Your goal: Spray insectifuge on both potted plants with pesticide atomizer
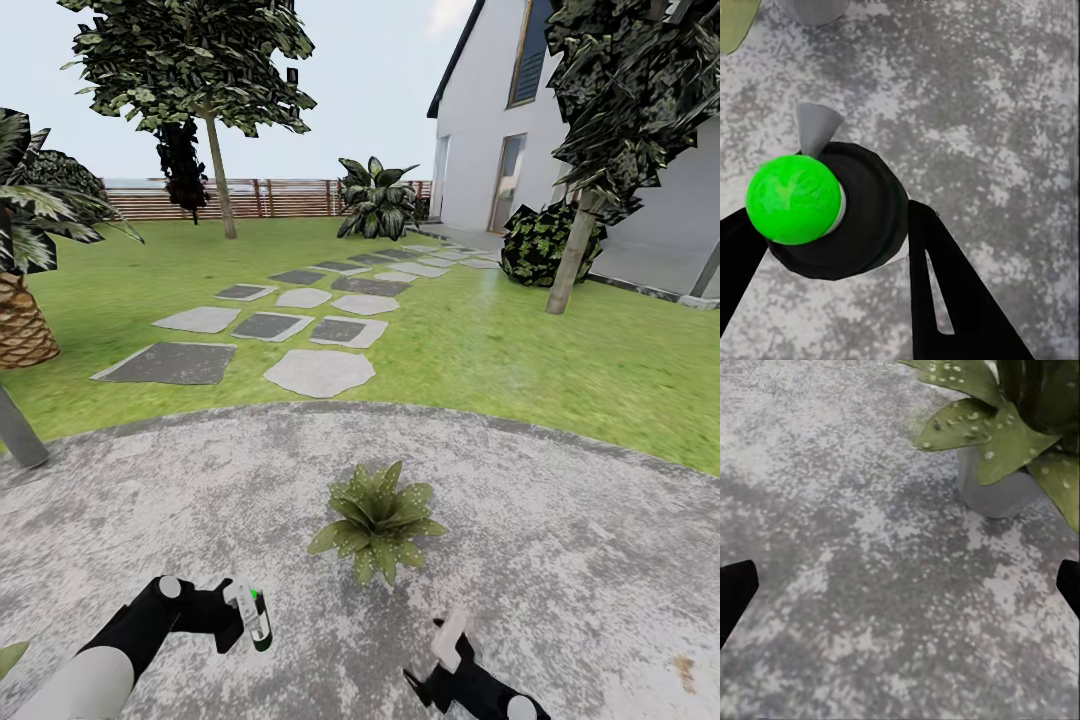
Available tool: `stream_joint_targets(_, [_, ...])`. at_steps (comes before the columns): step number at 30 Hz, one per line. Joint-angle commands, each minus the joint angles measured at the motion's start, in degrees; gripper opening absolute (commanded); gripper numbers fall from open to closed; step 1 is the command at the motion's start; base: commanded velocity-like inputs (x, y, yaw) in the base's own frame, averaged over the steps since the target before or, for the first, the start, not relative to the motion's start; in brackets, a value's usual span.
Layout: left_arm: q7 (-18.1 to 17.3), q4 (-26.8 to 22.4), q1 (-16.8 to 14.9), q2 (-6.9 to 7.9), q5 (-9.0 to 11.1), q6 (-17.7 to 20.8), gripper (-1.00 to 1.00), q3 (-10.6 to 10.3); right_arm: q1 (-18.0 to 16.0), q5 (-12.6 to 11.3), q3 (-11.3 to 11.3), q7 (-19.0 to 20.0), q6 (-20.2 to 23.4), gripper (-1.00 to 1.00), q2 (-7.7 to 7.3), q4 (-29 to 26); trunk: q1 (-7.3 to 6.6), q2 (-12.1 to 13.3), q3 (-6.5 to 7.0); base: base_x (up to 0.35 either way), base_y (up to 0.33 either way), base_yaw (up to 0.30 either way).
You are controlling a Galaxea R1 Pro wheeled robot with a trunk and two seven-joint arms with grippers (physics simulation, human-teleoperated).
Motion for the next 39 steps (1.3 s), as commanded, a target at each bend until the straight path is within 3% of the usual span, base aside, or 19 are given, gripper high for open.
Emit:
stream_joint_targets(1, [-0.69, -0.03, -0.09, -0.06, -0.75, -0.54, -1.0, 0.41, -0.03, 1.14, -0.04, 1.67, -0.18, 1.0, -0.01, -0.68, -0.01, -0.02, -0.05, 0.0, 0.0, 0.0])
stream_joint_targets(3, [-1.41, -0.03, -0.15, -0.14, -2.48, -0.46, -1.0, 0.41, -0.15, 2.03, -0.06, 4.3, -0.14, 1.0, 0.01, -2.81, -0.01, -0.02, -0.05, 0.0, 0.0, 0.0])
stream_joint_targets(5, [-1.61, -0.03, -0.16, -0.31, -5.69, -0.33, -1.0, 0.45, -0.2, 2.31, -0.05, 5.13, -0.04, 1.0, 0.01, -4.9, -0.01, -0.02, -0.05, 0.0, 0.0, 0.0])
stream_joint_targets(8, [-1.66, -0.03, -0.17, -0.55, -7.87, -0.28, -1.0, 0.45, -0.21, 4.37, 0.03, 7.28, 0.06, 1.0, 0.36, -7.12, -0.01, -0.02, -0.05, 0.0, 0.0, 0.0])
stream_joint_targets(9, [-1.66, -0.05, -0.17, -0.6, -8.3, -0.3, -1.0, 0.45, -0.21, 5.42, 0.04, 8.4, 0.13, -1.0, 0.54, -7.59, -0.01, -0.02, -0.05, 0.0, 0.0, 0.0])
stream_joint_targets(10, [-1.66, -0.1, -0.17, -0.65, -9.36, -0.36, -1.0, 0.45, -0.25, 7.51, 0.06, 10.62, 0.77, -1.0, 1.1, -8.6, -0.01, -0.02, -0.05, 0.0, 0.0, 0.0])
stream_joint_targets(15, [-1.49, -0.13, -0.13, -0.72, -12.22, -0.6, -1.0, 0.51, -0.36, 8.75, 0.06, 12.54, 3.83, -1.0, 2.55, -11.41, -0.01, -0.02, -0.05, 0.0, 0.0, 0.0])
stream_joint_targets(16, [-1.4, -0.17, -0.11, -0.74, -12.43, -0.64, -1.0, 0.31, -0.37, 8.8, 0.06, 14.79, 4.03, -1.0, 3.04, -12.12, -0.01, -0.02, -0.05, 0.0, 0.0, 0.0])
stream_joint_targets(18, [-1.25, -0.2, -0.09, -0.76, -12.53, -0.72, -1.0, -1.31, -0.41, 8.83, 0.06, 19.23, 4.25, -1.0, 3.54, -13.57, -0.01, -0.02, -0.05, 0.0, 0.0, 0.0])
stream_joint_targets(21, [-1.09, -0.28, -0.08, -1.09, -12.25, -0.9, -1.0, -3.9, -0.46, 8.84, 0.05, 21.61, 4.46, -1.0, 4.05, -16.13, -0.01, -0.02, -0.05, 0.0, 0.0, 0.0])
stream_joint_targets(23, [-1.12, -0.35, -0.08, -1.98, -12.16, -1.23, -1.0, -4.48, -0.47, 8.84, 0.03, 22.01, 5.96, -1.0, 4.46, -17.03, -0.01, -0.02, -0.05, 0.0, 0.0, 0.0])
stream_joint_targets(27, [-1.46, -0.17, -0.08, -3.25, -12.07, -6.52, -1.0, -4.74, -0.73, 8.84, 0.03, 22.09, 7.25, -1.0, 4.64, -17.24, -0.01, -0.02, -0.05, 0.0, 0.0, 0.0])
stream_joint_targets(31, [-1.71, -0.05, 0.0, -4.44, -12.1, -7.91, -1.0, -5.05, -0.82, 8.85, -0.02, 22.09, 7.37, -1.0, 4.6, -17.25, -0.01, -0.02, -0.05, 0.0, 0.0, 0.0])
stream_joint_targets(35, [-1.75, -0.03, 0.01, -5.87, -12.06, -8.05, -1.0, -9.18, -0.82, 8.92, -0.09, 22.1, 7.38, -1.0, 4.59, -17.25, -0.01, -0.02, -0.05, 0.0, 0.0, 0.0])
stream_joint_targets(39, [-1.75, 0.02, 0.1, -7.49, -12.14, -8.06, -1.0, -10.24, -0.82, 8.93, -0.11, 22.1, 7.38, -1.0, 4.58, -17.25, -0.01, -0.02, -0.05, 0.0, 0.0, 0.0])
